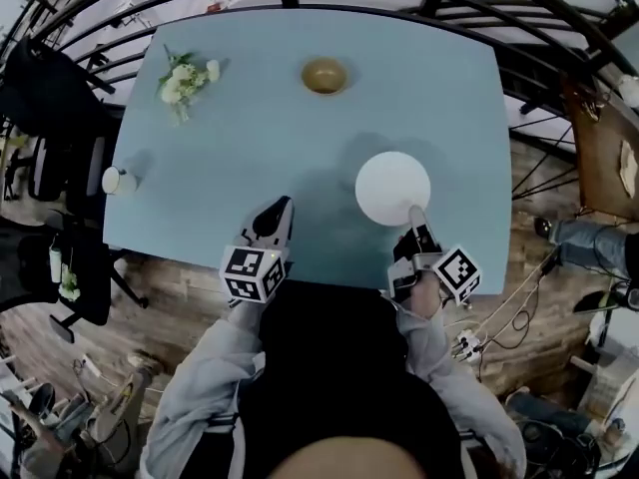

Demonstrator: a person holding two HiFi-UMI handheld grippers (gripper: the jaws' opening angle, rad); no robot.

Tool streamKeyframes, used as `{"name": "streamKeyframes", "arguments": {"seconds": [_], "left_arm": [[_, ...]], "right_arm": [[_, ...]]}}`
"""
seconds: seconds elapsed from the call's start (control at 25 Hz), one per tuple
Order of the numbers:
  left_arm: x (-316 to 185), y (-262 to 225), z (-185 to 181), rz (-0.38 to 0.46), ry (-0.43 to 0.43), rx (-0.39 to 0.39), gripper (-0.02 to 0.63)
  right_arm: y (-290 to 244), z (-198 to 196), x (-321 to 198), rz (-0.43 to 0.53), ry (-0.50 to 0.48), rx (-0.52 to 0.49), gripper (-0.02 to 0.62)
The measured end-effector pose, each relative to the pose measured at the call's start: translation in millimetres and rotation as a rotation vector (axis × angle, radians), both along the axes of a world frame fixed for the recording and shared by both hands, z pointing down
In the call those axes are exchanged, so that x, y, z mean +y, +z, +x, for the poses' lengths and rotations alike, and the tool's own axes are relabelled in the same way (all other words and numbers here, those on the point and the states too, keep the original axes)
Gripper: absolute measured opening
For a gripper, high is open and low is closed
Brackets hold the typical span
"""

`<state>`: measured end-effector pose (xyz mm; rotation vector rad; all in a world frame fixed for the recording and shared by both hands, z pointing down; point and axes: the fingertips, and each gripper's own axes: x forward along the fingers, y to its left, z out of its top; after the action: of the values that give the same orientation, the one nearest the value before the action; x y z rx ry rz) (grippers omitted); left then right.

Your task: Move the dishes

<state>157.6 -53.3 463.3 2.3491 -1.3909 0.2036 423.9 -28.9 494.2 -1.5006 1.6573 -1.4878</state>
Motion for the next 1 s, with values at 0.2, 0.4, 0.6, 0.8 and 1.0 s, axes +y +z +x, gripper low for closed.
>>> {"name": "streamKeyframes", "arguments": {"seconds": [0.2,0.4,0.6,0.8,1.0], "left_arm": [[-6,-7,-42,0.011,-0.054,-0.024,0.028],[-7,-8,-97,-0.001,-0.104,-0.029,0.028],[-8,-9,-152,-0.009,-0.161,-0.031,0.028],[-4,-8,-198,-0.009,-0.203,-0.022,0.028],[2,-1,-245,-0.027,-0.265,-0.011,0.028]], "right_arm": [[4,-57,-20,-0.028,-0.107,-0.014,0.025],[6,-112,-37,-0.040,-0.155,-0.030,0.025],[8,-165,-46,-0.063,-0.209,-0.012,0.025],[12,-215,-51,-0.079,-0.258,-0.024,0.025],[13,-255,-58,-0.081,-0.307,-0.008,0.025]]}}
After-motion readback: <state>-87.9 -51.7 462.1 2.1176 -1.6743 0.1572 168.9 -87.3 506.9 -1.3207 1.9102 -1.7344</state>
